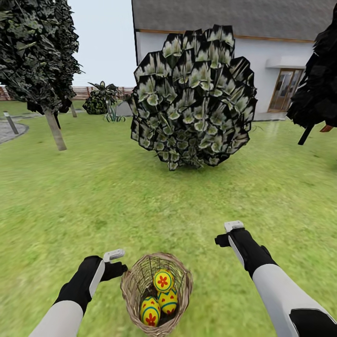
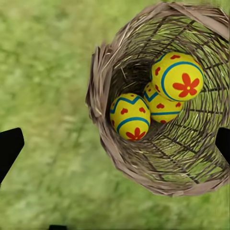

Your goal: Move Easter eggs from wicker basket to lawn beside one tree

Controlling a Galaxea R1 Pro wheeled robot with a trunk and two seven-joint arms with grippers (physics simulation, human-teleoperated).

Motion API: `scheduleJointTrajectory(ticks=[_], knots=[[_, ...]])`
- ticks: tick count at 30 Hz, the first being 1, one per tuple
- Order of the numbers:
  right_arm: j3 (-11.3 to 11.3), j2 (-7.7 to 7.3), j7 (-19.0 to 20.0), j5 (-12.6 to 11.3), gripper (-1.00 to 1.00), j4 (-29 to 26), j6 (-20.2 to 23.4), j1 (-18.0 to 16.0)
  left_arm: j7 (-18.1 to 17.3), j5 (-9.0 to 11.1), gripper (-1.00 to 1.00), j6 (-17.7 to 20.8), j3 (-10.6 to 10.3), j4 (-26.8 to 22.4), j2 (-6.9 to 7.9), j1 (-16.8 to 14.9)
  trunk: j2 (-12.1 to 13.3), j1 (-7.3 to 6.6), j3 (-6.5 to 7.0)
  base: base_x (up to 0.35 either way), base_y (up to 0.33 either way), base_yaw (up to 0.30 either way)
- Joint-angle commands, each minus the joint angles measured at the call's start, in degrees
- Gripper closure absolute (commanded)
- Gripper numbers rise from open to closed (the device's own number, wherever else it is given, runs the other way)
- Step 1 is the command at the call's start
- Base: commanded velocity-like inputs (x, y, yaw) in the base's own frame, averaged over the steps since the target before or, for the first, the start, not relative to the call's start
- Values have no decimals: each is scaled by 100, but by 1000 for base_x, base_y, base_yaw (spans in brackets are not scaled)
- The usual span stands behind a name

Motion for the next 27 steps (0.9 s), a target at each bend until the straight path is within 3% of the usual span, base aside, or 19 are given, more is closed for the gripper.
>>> scheduleJointTrajectory(ticks=[1,9,15,17,18,22,27], knots=[[0,-1,0,0,-100,1,0,0,-1,0,-100,4,0,1,1,0,0,0,0,303,0,0],[-1,-7,0,0,-100,7,0,1,-3,5,-100,-31,-7,1,-7,0,0,0,0,187,0,0],[1,-23,16,0,-100,1,0,3,-3,2,-100,-41,-16,8,-9,0,-201,110,-90,3,0,0],[0,-31,178,0,-100,-1,0,2,-7,6,-100,-46,-12,0,-8,0,-241,132,-108,0,0,0],[-10,-56,630,-3,-100,-10,-2,2,-5,5,-100,-44,-15,1,-7,1,-281,154,-126,0,0,0],[-17,-128,1290,-1,-100,-44,-8,-1,1,3,-100,-47,-14,14,-3,0,-441,242,-197,0,0,0],[-150,-218,1570,-78,-100,-76,-14,0,12,-16,-100,-69,-10,62,16,1,-642,351,-287,0,0,0]])
